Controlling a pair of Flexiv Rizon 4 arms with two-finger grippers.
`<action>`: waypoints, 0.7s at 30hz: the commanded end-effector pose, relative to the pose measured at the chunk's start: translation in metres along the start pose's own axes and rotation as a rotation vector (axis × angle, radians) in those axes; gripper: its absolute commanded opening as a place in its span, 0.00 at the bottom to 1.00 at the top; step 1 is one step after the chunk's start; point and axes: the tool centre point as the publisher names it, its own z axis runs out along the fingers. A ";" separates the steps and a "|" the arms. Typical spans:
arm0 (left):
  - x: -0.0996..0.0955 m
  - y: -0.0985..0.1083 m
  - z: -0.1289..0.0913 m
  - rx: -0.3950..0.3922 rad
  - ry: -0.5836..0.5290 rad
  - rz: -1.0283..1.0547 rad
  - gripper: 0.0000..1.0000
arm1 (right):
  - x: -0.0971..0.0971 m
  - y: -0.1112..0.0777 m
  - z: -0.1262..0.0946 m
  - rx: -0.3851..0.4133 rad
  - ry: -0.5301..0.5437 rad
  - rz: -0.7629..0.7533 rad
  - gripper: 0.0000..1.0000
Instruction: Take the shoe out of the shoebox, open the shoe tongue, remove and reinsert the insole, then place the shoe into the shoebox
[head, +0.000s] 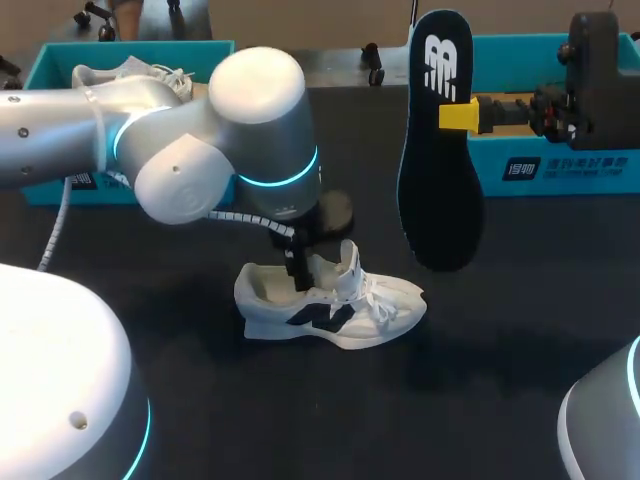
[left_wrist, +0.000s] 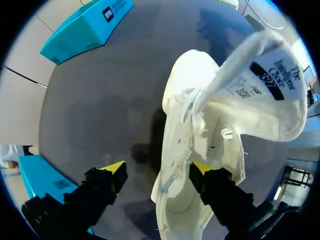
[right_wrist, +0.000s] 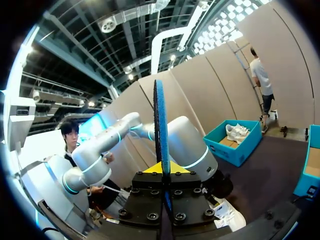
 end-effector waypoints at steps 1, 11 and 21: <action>0.001 0.001 0.007 0.000 0.011 0.005 0.63 | 0.000 0.000 0.002 0.001 -0.002 0.001 0.00; 0.003 -0.001 0.019 -0.005 0.033 0.013 0.55 | 0.000 0.000 0.002 0.001 -0.002 0.001 0.00; 0.002 -0.003 0.017 0.003 0.036 0.021 0.00 | 0.000 0.000 0.002 0.001 -0.002 0.001 0.00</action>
